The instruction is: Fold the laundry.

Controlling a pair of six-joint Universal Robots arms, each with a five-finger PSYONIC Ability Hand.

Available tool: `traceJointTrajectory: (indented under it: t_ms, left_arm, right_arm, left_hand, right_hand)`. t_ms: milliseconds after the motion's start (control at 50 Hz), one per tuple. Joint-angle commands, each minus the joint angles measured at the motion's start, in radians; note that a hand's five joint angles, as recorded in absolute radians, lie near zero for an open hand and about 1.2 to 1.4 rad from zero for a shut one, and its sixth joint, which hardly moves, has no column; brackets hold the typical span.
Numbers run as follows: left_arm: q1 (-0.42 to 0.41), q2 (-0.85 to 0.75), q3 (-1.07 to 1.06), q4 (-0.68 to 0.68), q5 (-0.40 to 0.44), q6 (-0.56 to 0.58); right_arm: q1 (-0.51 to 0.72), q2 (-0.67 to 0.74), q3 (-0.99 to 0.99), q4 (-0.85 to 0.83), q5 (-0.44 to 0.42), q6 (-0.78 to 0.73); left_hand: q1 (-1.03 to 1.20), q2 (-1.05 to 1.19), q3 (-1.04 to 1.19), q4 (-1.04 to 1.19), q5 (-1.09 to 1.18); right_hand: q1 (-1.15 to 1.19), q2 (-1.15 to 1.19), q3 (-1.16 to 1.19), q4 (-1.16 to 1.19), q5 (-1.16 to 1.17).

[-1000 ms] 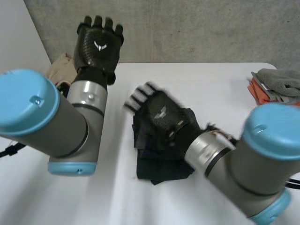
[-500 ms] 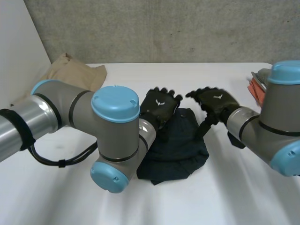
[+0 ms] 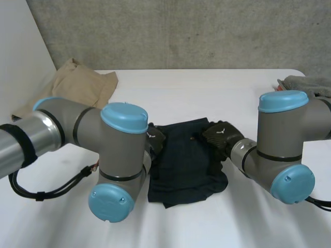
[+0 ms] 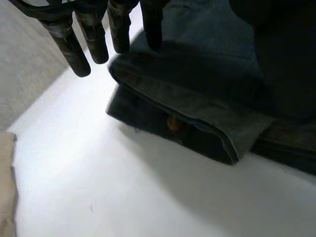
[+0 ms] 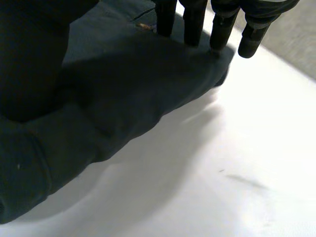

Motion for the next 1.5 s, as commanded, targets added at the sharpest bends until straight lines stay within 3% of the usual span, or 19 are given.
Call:
traceJointTrajectory:
  t_ms: [20,100,120,160,220,280,320,400,560,760,780,800,840,1000,1220,1380,1500]
  left_arm:
    - [0.005,0.135,0.010,0.040,0.048,-0.006]
    - [0.034,0.218,0.009,0.069,0.160,-0.004]
    - [0.049,0.246,0.012,0.070,0.222,-0.006]
    - [0.060,0.263,0.018,0.067,0.287,-0.009]
    - [0.071,0.280,0.039,0.060,0.464,-0.046]
    - [0.074,0.280,0.065,0.038,0.572,-0.095]
    - [0.077,0.280,0.081,0.026,0.602,-0.116]
    - [0.089,0.278,0.104,0.018,0.609,-0.144]
    - [0.090,0.263,0.096,0.020,0.608,-0.146]
    - [0.090,0.258,0.095,0.021,0.606,-0.147]
    - [0.090,0.258,0.095,0.021,0.605,-0.147]
    - [0.091,0.258,0.095,0.021,0.603,-0.147]
    - [0.091,0.260,0.096,0.023,0.599,-0.147]
    - [0.096,0.272,0.115,0.024,0.599,-0.147]
    - [0.096,0.277,0.213,0.034,0.596,-0.149]
    - [0.093,0.277,0.254,0.034,0.596,-0.181]
    - [0.086,0.269,0.240,0.032,0.596,-0.199]
  right_arm:
    - [0.009,-0.167,0.114,-0.110,0.039,-0.017]
    - [0.049,-0.302,0.261,-0.216,0.078,-0.057]
    - [0.072,-0.334,0.324,-0.252,0.091,-0.074]
    - [0.096,-0.353,0.393,-0.286,0.100,-0.083]
    - [0.144,-0.356,0.499,-0.332,0.106,-0.080]
    - [0.181,-0.344,0.564,-0.398,0.118,-0.080]
    - [0.190,-0.338,0.594,-0.453,0.126,-0.076]
    - [0.196,-0.269,0.647,-0.628,0.132,-0.073]
    - [0.202,-0.125,0.605,-0.824,0.170,-0.082]
    - [0.196,-0.025,0.475,-0.912,0.192,-0.091]
    - [0.196,-0.022,0.467,-0.912,0.192,-0.091]
    - [0.196,-0.016,0.447,-0.911,0.181,-0.086]
    - [0.195,-0.014,0.427,-0.911,0.175,-0.079]
    - [0.150,-0.011,0.335,-0.895,0.108,-0.071]
    - [-0.092,-0.045,0.132,-0.898,0.002,-0.054]
    - [-0.305,-0.052,-0.089,-0.912,-0.040,0.148]
    - [-0.491,0.064,-0.247,-0.929,-0.089,0.302]
  left_hand:
    - [0.018,0.025,0.025,0.032,0.013]
    - [0.015,0.022,0.022,0.029,0.011]
    - [0.015,0.022,0.022,0.029,0.011]
    - [0.015,0.022,0.022,0.029,0.011]
    - [0.015,0.022,0.022,0.029,0.011]
    - [0.015,0.022,0.022,0.029,0.011]
    - [0.015,0.022,0.022,0.029,0.011]
    - [0.021,0.028,0.027,0.035,0.016]
    - [0.026,0.034,0.033,0.041,0.022]
    - [0.032,0.039,0.039,0.047,0.028]
    - [0.032,0.039,0.039,0.047,0.028]
    - [0.032,0.039,0.039,0.047,0.028]
    - [0.032,0.039,0.039,0.047,0.028]
    - [0.032,0.039,0.039,0.047,0.028]
    - [0.032,0.039,0.039,0.047,0.028]
    - [0.029,0.037,0.036,0.044,0.025]
    - [0.029,0.037,0.036,0.044,0.025]
  right_hand:
    - [-0.023,-0.018,-0.021,-0.035,-0.043]
    - [-0.023,-0.018,-0.021,-0.035,-0.043]
    - [-0.023,-0.018,-0.021,-0.035,-0.043]
    - [-0.023,-0.018,-0.021,-0.035,-0.043]
    - [-0.023,-0.018,-0.021,-0.035,-0.043]
    - [-0.023,-0.018,-0.021,-0.035,-0.043]
    - [-0.023,-0.018,-0.021,-0.035,-0.043]
    - [-0.023,-0.018,-0.021,-0.035,-0.043]
    - [-0.023,-0.018,-0.021,-0.035,-0.043]
    - [-0.023,-0.017,-0.020,-0.034,-0.042]
    - [0.074,0.079,0.077,0.062,0.055]
    - [0.528,0.534,0.531,0.517,0.509]
    - [1.195,1.200,1.198,1.184,1.176]
    - [1.198,1.204,1.201,1.187,1.179]
    - [1.198,1.204,1.201,1.187,1.179]
    - [1.198,1.204,1.201,1.187,1.179]
    - [1.198,1.204,1.201,1.187,1.179]
